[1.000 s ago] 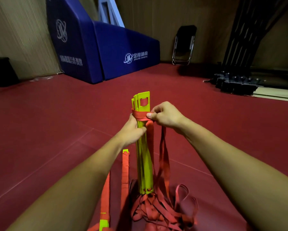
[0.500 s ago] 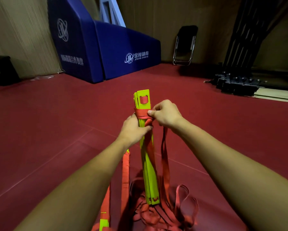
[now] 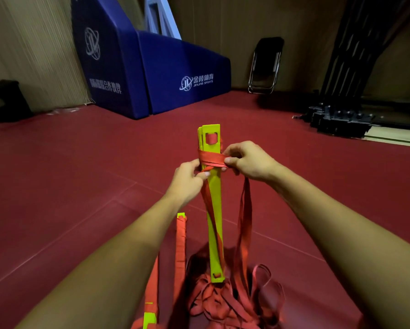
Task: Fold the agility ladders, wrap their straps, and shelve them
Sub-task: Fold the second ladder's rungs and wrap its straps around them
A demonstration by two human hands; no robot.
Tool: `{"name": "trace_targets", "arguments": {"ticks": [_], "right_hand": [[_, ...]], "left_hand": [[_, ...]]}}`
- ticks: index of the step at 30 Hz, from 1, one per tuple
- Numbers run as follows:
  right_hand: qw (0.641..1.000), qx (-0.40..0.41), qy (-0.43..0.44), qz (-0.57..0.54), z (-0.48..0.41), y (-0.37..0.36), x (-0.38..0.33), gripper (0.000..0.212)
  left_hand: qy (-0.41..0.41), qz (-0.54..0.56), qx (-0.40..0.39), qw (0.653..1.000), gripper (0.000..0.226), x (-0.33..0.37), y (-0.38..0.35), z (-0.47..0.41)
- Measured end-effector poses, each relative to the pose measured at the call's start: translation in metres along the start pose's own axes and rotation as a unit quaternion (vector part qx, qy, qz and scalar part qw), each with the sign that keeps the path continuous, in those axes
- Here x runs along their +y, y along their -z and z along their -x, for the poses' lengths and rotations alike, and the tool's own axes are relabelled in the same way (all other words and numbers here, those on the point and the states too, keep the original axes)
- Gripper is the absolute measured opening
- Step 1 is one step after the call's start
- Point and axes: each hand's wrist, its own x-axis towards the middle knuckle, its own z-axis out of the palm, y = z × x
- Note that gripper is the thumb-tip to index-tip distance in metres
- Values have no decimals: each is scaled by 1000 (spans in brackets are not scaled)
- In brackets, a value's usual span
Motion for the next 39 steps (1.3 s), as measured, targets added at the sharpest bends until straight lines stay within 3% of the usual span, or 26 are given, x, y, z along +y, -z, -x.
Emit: {"name": "trace_targets", "arguments": {"ticks": [2,7,12,16,20,22,25,29,33,35,39], "right_hand": [[999,7,-3,33,-1,-2,4,11],[994,-68,-35,-81,4,-3,9,23],[996,-77,12,-47,6,-4,13,17],[996,-49,55,-46,8,-8,14,11],[993,-20,114,28,10,-10,3,17],[990,8,127,55,10,-13,-3,20],[991,45,118,45,8,-15,-11,20],[990,93,94,47,5,-20,-18,23],[988,135,66,32,0,-20,-19,33],[988,132,71,21,-1,-20,-20,33],[991,103,84,-23,-1,-18,-18,26]], "left_hand": [[-3,16,-23,1000,31,-2,0,-1],[22,107,-88,990,31,8,4,4],[19,54,-108,992,37,5,9,4],[-3,-61,-72,995,32,4,14,-1],[-37,-127,22,991,25,-6,16,-1],[-29,-125,81,988,30,-11,17,-2],[12,-47,136,989,21,-8,15,-1],[24,-41,113,993,23,6,8,3],[19,12,-6,1000,38,8,-6,6],[14,2,-3,1000,54,3,-12,5],[-3,-9,44,999,46,6,-17,3]]}}
